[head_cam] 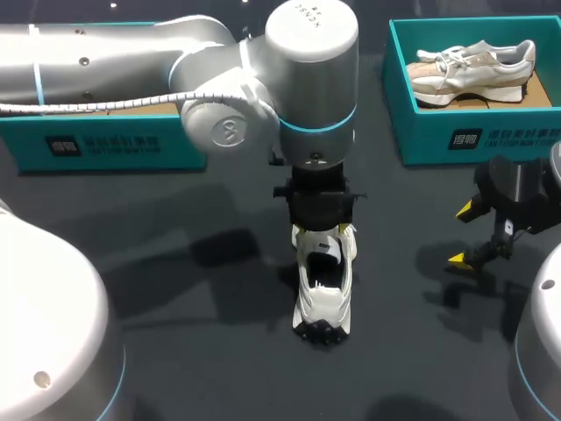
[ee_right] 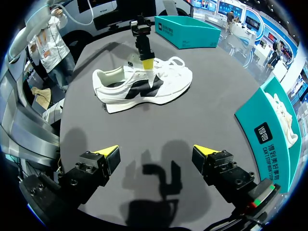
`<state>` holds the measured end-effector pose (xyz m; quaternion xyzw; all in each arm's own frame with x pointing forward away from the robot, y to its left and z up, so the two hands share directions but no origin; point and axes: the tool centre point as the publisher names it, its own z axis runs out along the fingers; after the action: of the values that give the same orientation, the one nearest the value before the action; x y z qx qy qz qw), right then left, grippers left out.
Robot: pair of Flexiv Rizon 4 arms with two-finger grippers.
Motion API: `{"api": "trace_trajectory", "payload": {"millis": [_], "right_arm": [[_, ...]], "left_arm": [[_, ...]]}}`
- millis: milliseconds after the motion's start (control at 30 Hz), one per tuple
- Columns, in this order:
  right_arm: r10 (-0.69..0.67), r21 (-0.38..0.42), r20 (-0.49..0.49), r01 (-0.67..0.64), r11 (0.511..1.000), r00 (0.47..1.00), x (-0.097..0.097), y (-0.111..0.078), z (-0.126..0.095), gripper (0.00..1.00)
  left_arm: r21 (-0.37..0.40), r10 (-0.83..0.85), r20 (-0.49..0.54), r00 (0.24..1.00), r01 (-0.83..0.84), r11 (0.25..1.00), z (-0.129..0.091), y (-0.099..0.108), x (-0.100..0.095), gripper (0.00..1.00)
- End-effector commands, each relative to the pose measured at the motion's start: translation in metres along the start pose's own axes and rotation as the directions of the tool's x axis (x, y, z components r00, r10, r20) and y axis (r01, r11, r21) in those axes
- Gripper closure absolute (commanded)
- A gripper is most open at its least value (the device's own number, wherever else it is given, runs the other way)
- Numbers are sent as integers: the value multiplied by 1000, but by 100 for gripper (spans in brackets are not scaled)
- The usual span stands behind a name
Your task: Take the shoe out of the shoebox, open the shoe tongue, remove and reinsert the insole, then place the shoe into the shoebox
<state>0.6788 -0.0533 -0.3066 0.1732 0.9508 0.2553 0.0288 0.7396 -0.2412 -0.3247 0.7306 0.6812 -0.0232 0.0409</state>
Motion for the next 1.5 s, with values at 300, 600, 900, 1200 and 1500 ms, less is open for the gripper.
{"api": "trace_trajectory", "payload": {"millis": [300,600,900,1200,1500], "right_arm": [[1,2,3,-1,1000,1000,2,0,-1,0],[1,2,3,-1,1000,1000,2,0,-1,0],[1,2,3,-1,1000,1000,2,0,-1,0],[1,2,3,-1,1000,1000,2,0,-1,0],[1,2,3,-1,1000,1000,2,0,-1,0]], "left_arm": [[31,-8,49,999,6,999,-38,8,14,58],[82,37,90,995,-44,996,-27,-10,1,65],[154,69,101,992,-84,984,8,-31,-7,68],[178,77,114,990,-97,979,11,-48,-1,73],[118,81,115,990,-94,989,-8,-56,-3,70]]}}
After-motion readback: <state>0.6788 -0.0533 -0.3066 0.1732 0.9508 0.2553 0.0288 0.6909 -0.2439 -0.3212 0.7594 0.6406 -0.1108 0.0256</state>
